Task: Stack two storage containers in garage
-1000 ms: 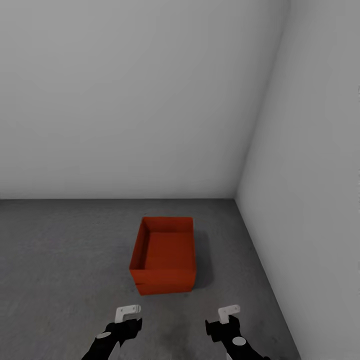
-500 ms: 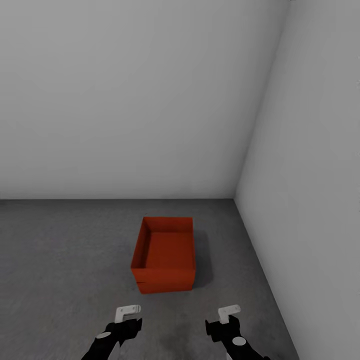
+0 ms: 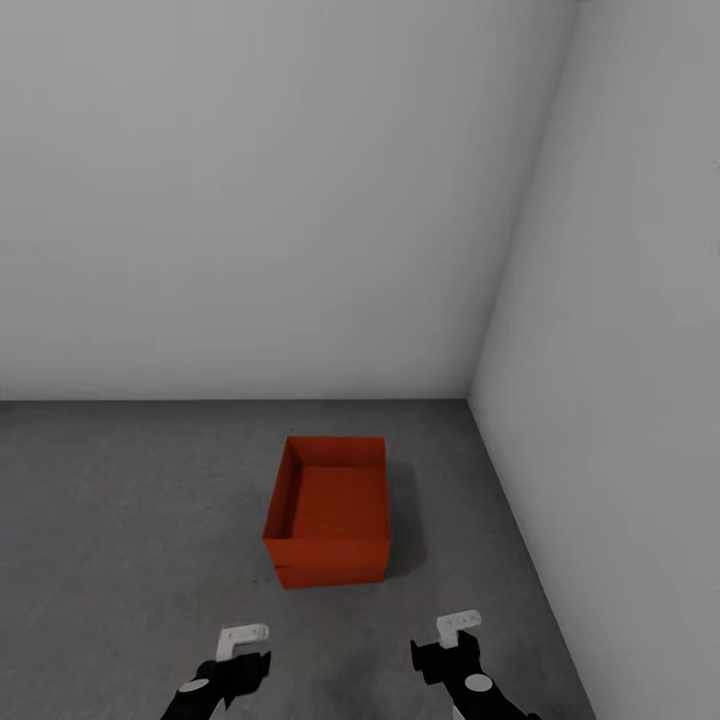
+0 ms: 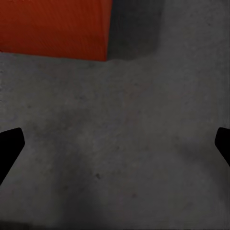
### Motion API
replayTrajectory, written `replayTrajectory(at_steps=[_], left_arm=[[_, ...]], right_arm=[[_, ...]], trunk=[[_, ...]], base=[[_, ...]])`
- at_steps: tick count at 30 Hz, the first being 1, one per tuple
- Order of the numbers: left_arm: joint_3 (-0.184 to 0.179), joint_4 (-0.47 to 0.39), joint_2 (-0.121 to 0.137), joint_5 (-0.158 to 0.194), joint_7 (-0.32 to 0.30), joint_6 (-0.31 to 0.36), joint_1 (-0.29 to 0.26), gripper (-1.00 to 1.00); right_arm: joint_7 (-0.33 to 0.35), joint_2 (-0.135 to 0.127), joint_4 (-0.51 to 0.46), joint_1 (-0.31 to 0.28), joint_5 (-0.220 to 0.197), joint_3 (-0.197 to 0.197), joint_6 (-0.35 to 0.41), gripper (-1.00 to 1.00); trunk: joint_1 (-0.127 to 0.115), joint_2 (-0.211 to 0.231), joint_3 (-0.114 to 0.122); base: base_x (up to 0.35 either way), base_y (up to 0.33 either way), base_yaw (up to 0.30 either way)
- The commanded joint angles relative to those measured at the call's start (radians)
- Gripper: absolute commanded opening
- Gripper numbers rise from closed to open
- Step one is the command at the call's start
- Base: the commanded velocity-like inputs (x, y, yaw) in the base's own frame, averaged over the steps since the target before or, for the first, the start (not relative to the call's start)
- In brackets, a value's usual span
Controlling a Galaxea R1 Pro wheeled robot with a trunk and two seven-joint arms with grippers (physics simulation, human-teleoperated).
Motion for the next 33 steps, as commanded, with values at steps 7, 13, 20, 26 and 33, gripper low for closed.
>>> replayTrajectory(at_steps=[7, 13, 20, 26, 33], left_arm=[[0.003, 0.148, 0.038, 0.009, 0.001, -0.112, 0.000, 1.00], [0.003, 0.430, 0.104, 0.015, -0.004, -0.341, 0.000, 1.00], [0.003, 0.568, 0.124, 0.074, -0.011, -0.471, 0.002, 1.00], [0.003, 0.621, 0.129, 0.086, -0.013, -0.531, 0.008, 1.00], [0.003, 0.630, 0.131, 0.084, -0.054, -0.599, 0.051, 1.00]], right_arm=[[-0.007, -0.004, 0.095, -0.001, 0.000, 0.007, -0.031, 1.00], [-0.008, -0.012, 0.321, 0.003, -0.004, 0.006, -0.154, 1.00], [-0.008, -0.026, 0.376, 0.036, -0.006, 0.006, -0.188, 1.00], [-0.007, -0.028, 0.382, 0.067, -0.006, 0.006, -0.190, 1.00], [-0.007, -0.028, 0.382, 0.090, -0.007, 0.005, -0.190, 1.00]], trunk=[[-0.027, 0.049, 0.021], [-0.050, 0.091, 0.040], [-0.077, 0.140, 0.062], [-0.100, 0.182, 0.081], [-0.127, 0.231, 0.103]], base=[[0.000, 0.000, 0.000], [0.000, 0.000, 0.000], [0.000, 0.000, 0.000], [0.000, 0.000, 0.000], [0.000, 0.000, 0.000]])
